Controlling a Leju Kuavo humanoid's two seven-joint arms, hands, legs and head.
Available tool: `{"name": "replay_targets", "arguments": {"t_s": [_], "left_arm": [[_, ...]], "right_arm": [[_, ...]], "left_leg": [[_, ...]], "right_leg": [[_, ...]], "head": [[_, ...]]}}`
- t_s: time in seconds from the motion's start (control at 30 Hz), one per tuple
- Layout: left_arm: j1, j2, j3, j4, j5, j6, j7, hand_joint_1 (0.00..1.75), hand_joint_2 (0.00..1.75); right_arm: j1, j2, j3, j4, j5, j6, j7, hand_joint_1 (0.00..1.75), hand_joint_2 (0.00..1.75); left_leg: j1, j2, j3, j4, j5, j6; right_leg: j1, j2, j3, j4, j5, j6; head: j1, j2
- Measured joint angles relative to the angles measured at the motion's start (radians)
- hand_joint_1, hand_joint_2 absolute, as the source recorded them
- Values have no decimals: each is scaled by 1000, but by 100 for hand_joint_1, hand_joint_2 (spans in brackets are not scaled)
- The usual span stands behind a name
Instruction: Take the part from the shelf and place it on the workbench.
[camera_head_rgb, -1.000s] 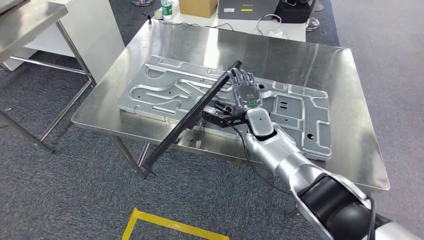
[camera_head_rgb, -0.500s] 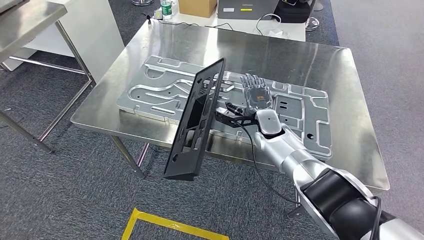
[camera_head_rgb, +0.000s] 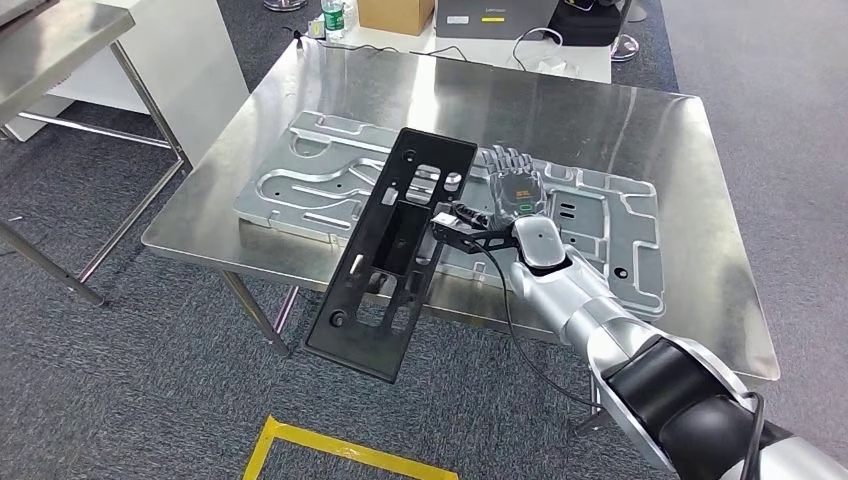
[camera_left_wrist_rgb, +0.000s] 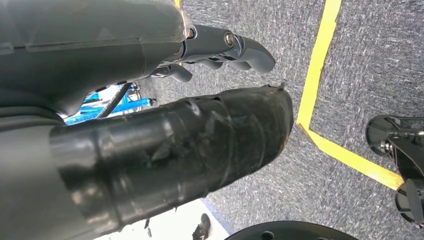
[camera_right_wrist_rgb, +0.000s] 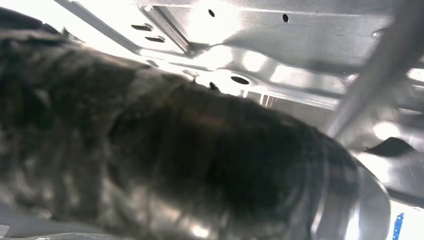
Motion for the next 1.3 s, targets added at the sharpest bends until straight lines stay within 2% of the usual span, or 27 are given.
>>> {"name": "replay_targets", "arguments": {"t_s": [0.8,0.93,1.0,1.07,1.3], "left_arm": [[0,0,7,0,12,0,2,0,0],[0,0,9,0,16,1,2,0,0],[1,0,13,0,19,2,2,0,0],[2,0,19,0,23,4,2,0,0],[5,0,32,0,33,11,7,0,0]], "right_arm": [[1,-6,-15,8,4,-5,-1,0,0],[15,-6,-23,-19,-10,-77,-44,0,0],[42,-6,-29,-84,-25,-135,-81,0,0],[84,-6,-31,-211,-45,-154,-106,0,0],[200,-12,33,-739,-113,-73,-125,0,0]], "left_leg": [[0,0,0,0,0,0],[0,0,0,0,0,0],[0,0,0,0,0,0],[0,0,0,0,0,0],[0,1,0,0,-1,-1]], "right_leg": [[0,0,0,0,0,0],[0,0,0,0,0,0],[0,0,0,0,0,0],[0,0,0,0,0,0],[0,2,-1,0,-1,-1]], "head": [[0,0],[0,0],[0,0],[0,0],[0,0]]}}
